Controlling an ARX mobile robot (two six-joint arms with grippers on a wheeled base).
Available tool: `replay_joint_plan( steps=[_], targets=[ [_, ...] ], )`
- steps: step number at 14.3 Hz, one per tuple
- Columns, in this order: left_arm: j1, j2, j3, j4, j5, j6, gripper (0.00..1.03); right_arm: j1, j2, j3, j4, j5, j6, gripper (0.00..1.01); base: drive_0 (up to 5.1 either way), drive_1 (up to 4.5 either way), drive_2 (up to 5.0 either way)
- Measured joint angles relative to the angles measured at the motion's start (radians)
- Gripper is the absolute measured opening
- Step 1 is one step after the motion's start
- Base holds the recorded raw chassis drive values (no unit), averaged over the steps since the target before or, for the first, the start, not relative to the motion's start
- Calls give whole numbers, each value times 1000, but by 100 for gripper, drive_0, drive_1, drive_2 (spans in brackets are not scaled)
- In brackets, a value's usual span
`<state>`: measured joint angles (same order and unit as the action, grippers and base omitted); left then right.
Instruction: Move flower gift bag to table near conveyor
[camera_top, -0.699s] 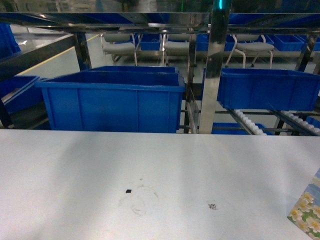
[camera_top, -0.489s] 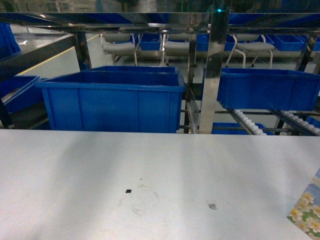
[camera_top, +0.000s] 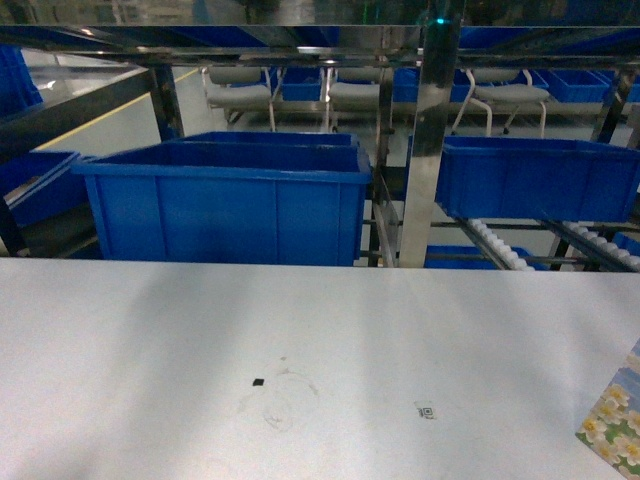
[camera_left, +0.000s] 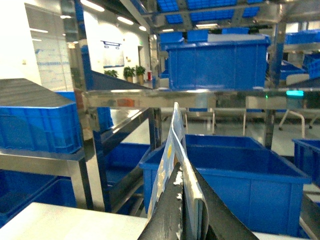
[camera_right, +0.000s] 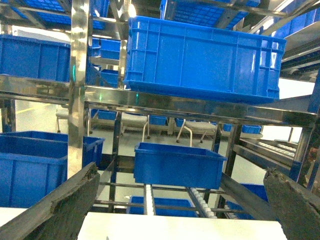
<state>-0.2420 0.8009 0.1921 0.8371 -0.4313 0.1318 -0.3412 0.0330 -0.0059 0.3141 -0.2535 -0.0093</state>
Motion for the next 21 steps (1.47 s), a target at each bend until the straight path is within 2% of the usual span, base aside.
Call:
replay_joint_plan(
  steps=[3,5,7,9,12,14,15,18,21],
  targets=[
    [-25,109,0,70,-5,8,2,0,0,0,0,0,0,98,0,0,0],
    [-63,247,7,185,-27,6,2,0,0,0,0,0,0,98,0,0,0],
    [-92,364,23,250,-47,-5,2,0,0,0,0,0,-1,98,0,0,0],
    [-108,480,43,325,-42,-30,2,0,0,0,0,0,-2,98,0,0,0],
    [-91,642,80,405,-11,-86,2,0,0,0,0,0,-2,98,0,0,0],
    [-79,716,105,421,19,-150,2,0,0,0,0,0,-2,98,0,0,0],
    [-90,743,125,422,29,-181,2,0,0,0,0,0,-2,98,0,0,0],
    [-162,801,162,428,48,-233,2,0,0,0,0,0,-2,98,0,0,0],
    [-181,867,184,444,82,-261,2,0,0,0,0,0,-2,98,0,0,0]
  ],
)
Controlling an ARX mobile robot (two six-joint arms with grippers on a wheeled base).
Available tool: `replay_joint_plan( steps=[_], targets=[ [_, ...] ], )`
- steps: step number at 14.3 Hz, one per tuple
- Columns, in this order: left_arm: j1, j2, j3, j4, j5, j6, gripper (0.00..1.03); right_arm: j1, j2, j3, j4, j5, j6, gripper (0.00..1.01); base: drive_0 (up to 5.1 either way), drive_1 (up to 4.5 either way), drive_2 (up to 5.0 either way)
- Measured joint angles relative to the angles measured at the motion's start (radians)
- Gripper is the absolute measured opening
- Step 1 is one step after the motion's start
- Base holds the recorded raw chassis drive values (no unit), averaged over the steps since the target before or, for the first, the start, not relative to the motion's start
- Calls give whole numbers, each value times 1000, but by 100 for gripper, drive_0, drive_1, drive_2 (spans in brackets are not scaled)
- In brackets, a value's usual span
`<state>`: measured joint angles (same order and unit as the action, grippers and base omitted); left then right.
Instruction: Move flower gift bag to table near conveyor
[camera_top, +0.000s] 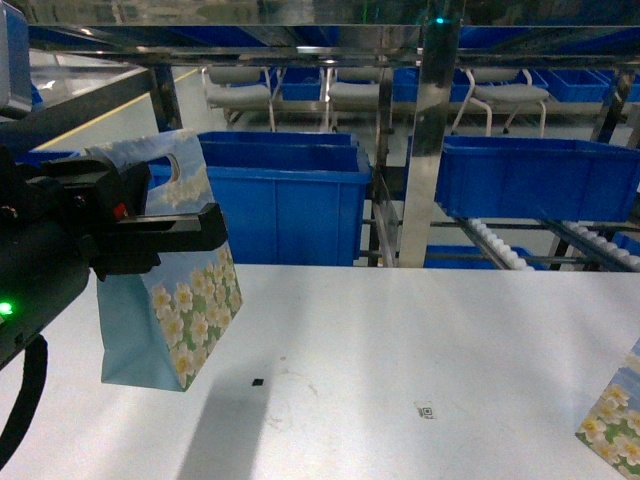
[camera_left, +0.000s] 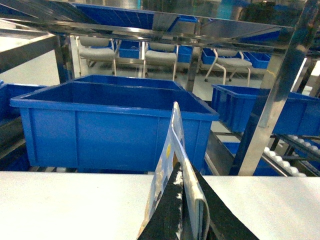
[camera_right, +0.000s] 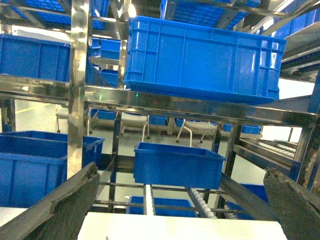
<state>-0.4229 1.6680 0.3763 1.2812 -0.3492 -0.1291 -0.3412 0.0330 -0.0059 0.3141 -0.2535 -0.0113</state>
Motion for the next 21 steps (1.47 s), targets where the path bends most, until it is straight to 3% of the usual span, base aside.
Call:
replay_joint_plan(
  steps=[4,8,21],
  targets=[
    [29,76,0,2,73,-48,2,0,0,0,0,0,0,98,0,0,0],
    [27,220,81,0,33,-84,2,0,0,0,0,0,0,98,0,0,0],
    [48,272,127,0,40,-85,2,0,0,0,0,0,0,98,0,0,0]
  ],
)
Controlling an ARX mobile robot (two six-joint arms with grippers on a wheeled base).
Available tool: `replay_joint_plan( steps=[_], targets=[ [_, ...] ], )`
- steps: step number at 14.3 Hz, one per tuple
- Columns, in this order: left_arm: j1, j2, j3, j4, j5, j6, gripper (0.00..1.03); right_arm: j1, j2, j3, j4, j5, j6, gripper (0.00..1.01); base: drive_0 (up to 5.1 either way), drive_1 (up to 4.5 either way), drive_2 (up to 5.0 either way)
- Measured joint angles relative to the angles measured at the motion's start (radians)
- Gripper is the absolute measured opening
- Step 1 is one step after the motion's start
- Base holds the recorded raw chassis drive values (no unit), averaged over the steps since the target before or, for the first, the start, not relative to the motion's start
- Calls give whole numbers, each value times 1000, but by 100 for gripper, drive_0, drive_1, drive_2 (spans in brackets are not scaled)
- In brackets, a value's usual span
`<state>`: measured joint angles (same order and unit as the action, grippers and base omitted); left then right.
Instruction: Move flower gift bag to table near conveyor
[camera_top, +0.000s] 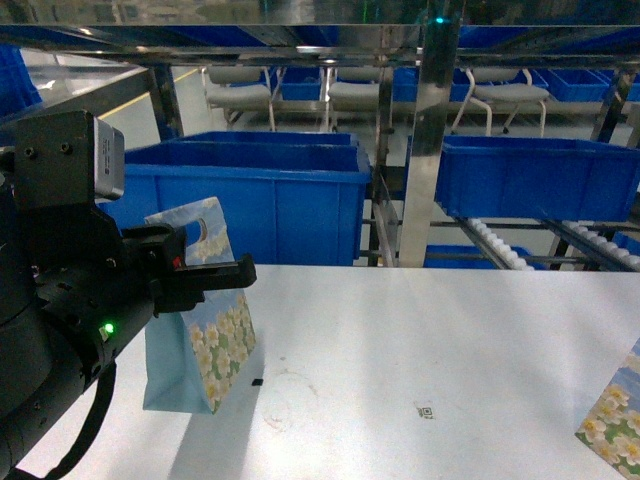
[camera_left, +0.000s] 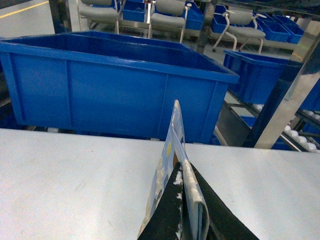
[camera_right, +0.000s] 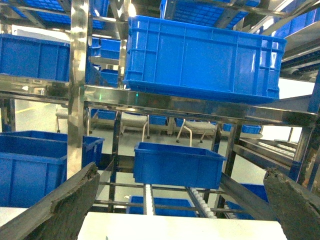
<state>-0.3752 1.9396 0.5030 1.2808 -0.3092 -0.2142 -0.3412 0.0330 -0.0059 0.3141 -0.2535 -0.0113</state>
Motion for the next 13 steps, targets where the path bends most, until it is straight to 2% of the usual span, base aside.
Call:
replay_joint_plan(
  steps=[3,6,9,11,13],
  targets=[
    [-3,2,13,0,-4,-1,2,0,0,0,0,0,0,98,0,0,0],
    [-22,56,55,2,14,-44,2,0,0,0,0,0,0,98,0,0,0],
    [-15,128,83,3,40,-74,2,0,0,0,0,0,0,98,0,0,0],
    [-9,155,99,18,48,-78,2,0,0,0,0,0,0,98,0,0,0],
    [-44,161,101,19,39,-87,2,0,0,0,0,0,0,98,0,0,0]
  ],
)
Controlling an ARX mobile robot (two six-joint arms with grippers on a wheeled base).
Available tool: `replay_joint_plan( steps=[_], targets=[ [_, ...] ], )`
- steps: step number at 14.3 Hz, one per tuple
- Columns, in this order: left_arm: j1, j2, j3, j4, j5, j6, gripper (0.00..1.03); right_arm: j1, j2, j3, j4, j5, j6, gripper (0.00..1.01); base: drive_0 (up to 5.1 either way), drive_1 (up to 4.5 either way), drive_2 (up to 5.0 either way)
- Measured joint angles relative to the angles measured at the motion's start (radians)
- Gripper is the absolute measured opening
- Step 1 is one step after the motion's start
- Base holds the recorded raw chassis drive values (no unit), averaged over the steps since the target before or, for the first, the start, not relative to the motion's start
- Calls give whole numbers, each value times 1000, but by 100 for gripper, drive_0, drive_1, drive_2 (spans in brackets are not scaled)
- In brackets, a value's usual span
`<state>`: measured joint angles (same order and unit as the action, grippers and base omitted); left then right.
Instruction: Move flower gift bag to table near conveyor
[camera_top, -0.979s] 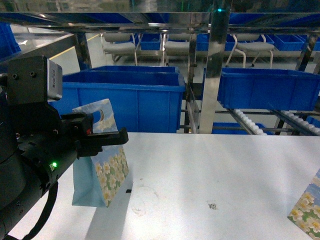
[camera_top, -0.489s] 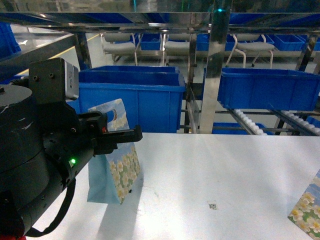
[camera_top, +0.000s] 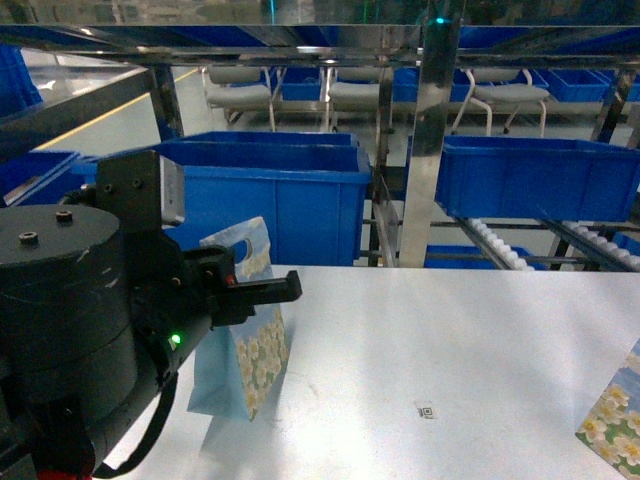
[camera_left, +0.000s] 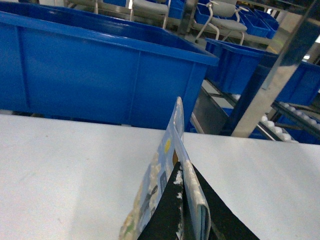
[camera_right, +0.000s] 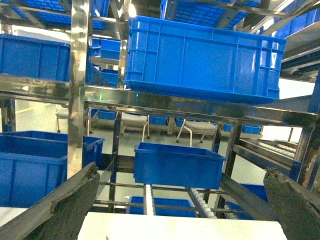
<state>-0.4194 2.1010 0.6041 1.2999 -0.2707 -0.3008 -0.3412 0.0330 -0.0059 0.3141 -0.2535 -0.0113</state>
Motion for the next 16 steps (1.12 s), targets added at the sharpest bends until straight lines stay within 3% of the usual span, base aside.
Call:
replay_joint_plan(
  steps=[5,7,8,15,16],
  targets=[
    [-157,0,-43,-15,-58,3,2,0,0,0,0,0,0,98,0,0,0],
    [-176,-13,-66,-14,-71,18,2,0,0,0,0,0,0,98,0,0,0],
    [-175,-21,-72,-15,-79,22,8,0,0,0,0,0,0,98,0,0,0],
    [-177,-92,-102,-13,-81,71,99,0,0,0,0,0,0,98,0,0,0],
    [-182,-111,-111,-13,-84,74,98,0,0,0,0,0,0,98,0,0,0]
  ],
)
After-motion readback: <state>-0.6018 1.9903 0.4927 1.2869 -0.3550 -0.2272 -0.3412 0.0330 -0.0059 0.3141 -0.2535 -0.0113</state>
